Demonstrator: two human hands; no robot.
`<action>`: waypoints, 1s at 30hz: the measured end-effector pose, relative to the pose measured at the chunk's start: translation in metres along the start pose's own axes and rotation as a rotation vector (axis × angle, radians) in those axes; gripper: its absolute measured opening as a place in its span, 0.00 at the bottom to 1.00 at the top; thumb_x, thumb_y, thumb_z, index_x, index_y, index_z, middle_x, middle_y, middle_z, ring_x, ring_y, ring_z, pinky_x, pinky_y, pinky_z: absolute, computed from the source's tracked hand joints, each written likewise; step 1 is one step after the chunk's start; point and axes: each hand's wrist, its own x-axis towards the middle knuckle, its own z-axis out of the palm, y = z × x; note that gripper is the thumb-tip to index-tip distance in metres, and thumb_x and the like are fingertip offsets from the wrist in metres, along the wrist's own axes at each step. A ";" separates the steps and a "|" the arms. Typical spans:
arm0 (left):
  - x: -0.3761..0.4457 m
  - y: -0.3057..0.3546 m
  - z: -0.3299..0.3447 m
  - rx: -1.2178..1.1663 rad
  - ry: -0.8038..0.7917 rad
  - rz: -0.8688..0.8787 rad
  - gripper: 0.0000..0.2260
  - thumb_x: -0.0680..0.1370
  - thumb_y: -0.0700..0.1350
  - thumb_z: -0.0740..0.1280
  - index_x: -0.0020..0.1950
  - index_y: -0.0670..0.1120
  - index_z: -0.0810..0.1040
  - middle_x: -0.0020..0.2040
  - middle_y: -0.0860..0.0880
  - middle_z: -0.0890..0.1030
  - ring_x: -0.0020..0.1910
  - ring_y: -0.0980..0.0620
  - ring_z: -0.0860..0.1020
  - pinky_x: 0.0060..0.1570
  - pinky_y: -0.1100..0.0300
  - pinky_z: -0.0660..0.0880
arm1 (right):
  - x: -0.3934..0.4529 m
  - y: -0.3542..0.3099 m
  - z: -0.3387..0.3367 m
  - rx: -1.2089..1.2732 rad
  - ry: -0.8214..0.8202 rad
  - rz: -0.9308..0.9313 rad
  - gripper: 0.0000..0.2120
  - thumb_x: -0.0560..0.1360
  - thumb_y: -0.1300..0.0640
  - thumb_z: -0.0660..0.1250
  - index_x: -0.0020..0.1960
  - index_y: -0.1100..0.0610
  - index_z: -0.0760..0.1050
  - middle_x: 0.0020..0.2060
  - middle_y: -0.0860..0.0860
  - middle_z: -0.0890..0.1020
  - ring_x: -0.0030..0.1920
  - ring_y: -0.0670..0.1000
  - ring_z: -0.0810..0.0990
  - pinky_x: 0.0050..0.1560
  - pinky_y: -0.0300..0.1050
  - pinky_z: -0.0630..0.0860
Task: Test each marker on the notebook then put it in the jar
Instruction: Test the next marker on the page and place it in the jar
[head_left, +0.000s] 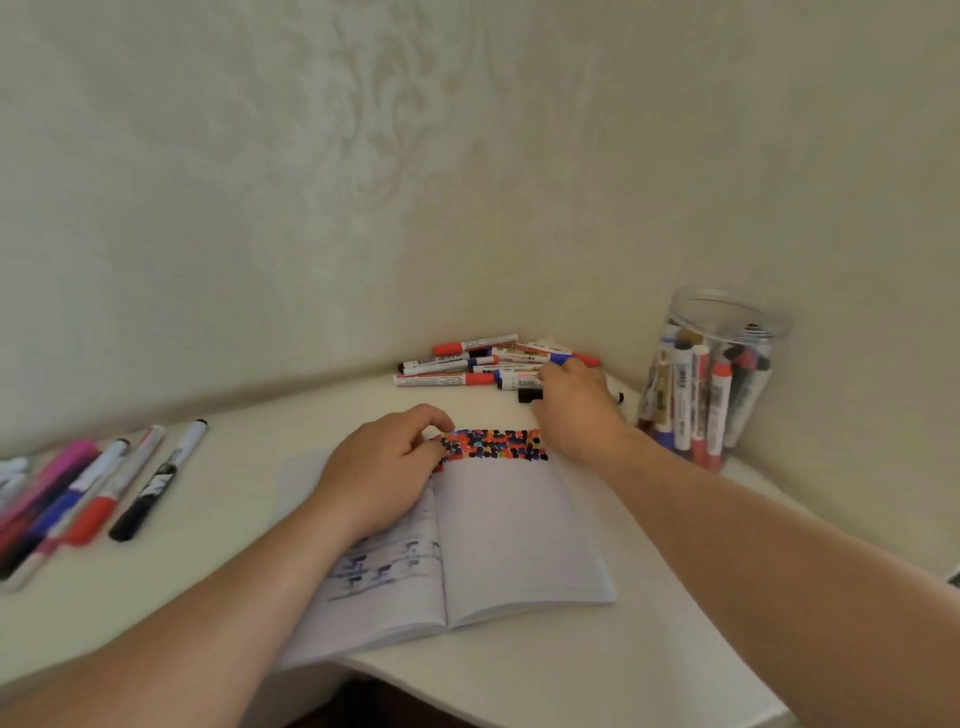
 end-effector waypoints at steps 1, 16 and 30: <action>0.000 0.000 0.000 -0.004 0.000 -0.003 0.09 0.83 0.50 0.63 0.58 0.64 0.76 0.42 0.59 0.82 0.44 0.60 0.77 0.43 0.57 0.70 | 0.004 0.002 0.002 0.020 -0.006 0.009 0.17 0.84 0.50 0.65 0.70 0.57 0.73 0.69 0.58 0.71 0.68 0.60 0.69 0.67 0.53 0.70; -0.006 -0.006 -0.001 -0.228 0.062 0.073 0.08 0.80 0.62 0.65 0.52 0.62 0.81 0.40 0.56 0.84 0.38 0.57 0.79 0.47 0.51 0.78 | -0.050 -0.026 -0.015 0.206 0.094 -0.586 0.14 0.81 0.43 0.68 0.60 0.51 0.81 0.45 0.51 0.83 0.47 0.56 0.80 0.45 0.53 0.74; -0.003 -0.011 -0.001 -0.174 0.001 0.099 0.04 0.81 0.56 0.68 0.50 0.61 0.83 0.42 0.58 0.84 0.42 0.56 0.79 0.47 0.49 0.78 | -0.044 -0.024 0.005 0.109 0.004 -0.551 0.27 0.78 0.29 0.47 0.63 0.41 0.76 0.45 0.46 0.85 0.46 0.53 0.80 0.42 0.51 0.77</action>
